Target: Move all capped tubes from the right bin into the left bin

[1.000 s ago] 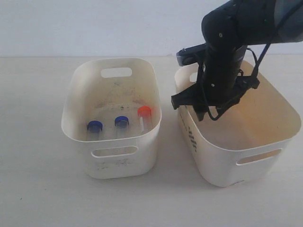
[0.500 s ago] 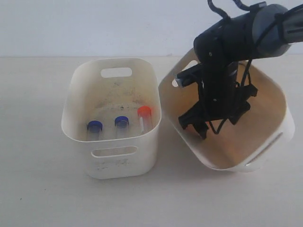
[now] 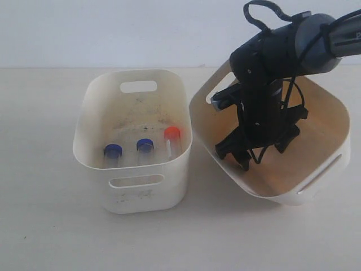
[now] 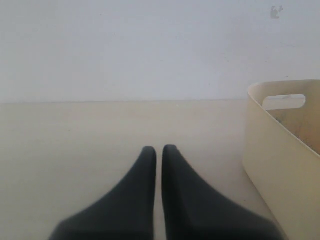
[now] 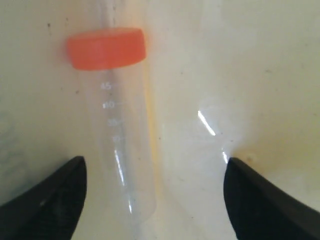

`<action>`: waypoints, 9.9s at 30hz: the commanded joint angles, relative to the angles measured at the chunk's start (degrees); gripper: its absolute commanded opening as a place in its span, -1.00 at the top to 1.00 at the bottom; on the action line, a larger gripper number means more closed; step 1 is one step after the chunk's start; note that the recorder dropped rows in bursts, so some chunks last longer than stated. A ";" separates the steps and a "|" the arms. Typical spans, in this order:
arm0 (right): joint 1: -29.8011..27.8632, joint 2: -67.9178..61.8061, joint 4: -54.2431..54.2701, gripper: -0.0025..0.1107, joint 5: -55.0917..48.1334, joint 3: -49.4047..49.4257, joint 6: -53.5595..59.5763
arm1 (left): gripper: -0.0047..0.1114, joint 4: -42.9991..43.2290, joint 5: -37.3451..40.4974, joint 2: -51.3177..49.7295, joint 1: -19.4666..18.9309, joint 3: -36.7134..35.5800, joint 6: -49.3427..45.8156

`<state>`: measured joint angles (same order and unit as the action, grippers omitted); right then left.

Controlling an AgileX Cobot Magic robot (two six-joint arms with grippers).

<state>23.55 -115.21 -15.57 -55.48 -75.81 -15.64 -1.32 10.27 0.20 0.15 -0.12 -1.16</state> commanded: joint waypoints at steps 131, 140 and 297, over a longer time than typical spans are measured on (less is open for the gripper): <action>-3.04 21.35 -4.88 0.96 3.64 0.25 -11.42 | 0.85 -0.19 -0.42 -0.20 0.41 0.12 0.24; -3.04 30.89 -3.86 0.96 6.07 0.25 -11.42 | 0.85 -0.19 -0.42 -0.20 0.41 0.12 0.24; -17.25 115.21 15.57 0.96 36.25 75.81 3.12 | 0.85 -0.19 -0.42 -0.20 0.41 0.12 0.24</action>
<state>6.70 -0.26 0.47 -19.35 0.06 -12.91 -1.32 10.27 0.20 0.15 -0.12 -1.16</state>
